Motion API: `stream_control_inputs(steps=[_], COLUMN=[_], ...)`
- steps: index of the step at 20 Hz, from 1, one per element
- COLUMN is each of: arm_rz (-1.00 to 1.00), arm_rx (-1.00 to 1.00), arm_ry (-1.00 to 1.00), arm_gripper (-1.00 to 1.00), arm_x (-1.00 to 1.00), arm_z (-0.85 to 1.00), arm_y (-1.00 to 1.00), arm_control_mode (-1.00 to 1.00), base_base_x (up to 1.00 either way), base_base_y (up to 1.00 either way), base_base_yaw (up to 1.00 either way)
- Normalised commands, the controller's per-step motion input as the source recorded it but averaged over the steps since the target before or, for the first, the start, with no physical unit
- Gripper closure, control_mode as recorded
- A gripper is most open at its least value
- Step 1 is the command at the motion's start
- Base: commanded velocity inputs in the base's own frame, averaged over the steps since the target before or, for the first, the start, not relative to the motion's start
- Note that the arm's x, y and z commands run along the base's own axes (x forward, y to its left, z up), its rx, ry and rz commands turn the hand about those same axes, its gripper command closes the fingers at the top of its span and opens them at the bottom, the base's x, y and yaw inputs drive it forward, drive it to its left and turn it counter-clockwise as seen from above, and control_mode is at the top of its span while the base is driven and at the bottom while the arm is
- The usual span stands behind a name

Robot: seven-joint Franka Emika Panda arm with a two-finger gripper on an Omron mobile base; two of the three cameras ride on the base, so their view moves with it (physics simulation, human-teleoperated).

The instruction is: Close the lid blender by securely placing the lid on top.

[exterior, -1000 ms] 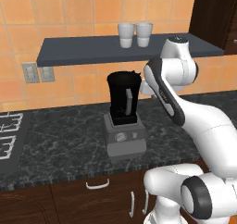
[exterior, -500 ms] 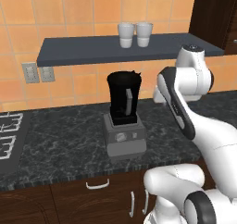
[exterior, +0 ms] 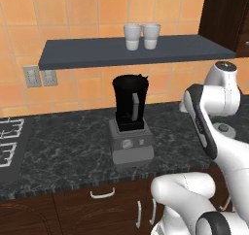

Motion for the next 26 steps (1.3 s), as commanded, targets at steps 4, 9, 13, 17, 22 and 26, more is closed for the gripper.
stream_control_inputs(steps=[4, 9, 13, 17, 22, 26], arm_rz=[-0.16, -0.12, -0.10, -0.06, 0.00, 0.00], arm_rx=[0.00, 0.00, 0.00, 0.00, 0.00, 0.01], arm_ry=[-0.01, 0.00, 0.00, 0.00, 0.00, 0.00], arm_gripper=[-1.00, -1.00, -1.00, -1.00, -1.00, -1.00], arm_x=[0.00, 0.00, 0.00, 0.02, 0.15, 0.33], arm_z=[-0.20, -0.21, -0.23, -0.26, -0.16, -0.12], arm_y=[-0.76, -0.80, -0.81, -0.72, -0.46, -0.30], arm_control_mode=[-1.00, -1.00, -1.00, -1.00, -1.00, -1.00], base_base_x=[0.00, 0.00, 0.00, 0.00, 0.00, 0.00], base_base_y=[0.00, 0.00, 0.00, 0.00, 0.00, 0.00], base_base_yaw=[0.00, 0.00, 0.00, 0.00, 0.00, 0.00])
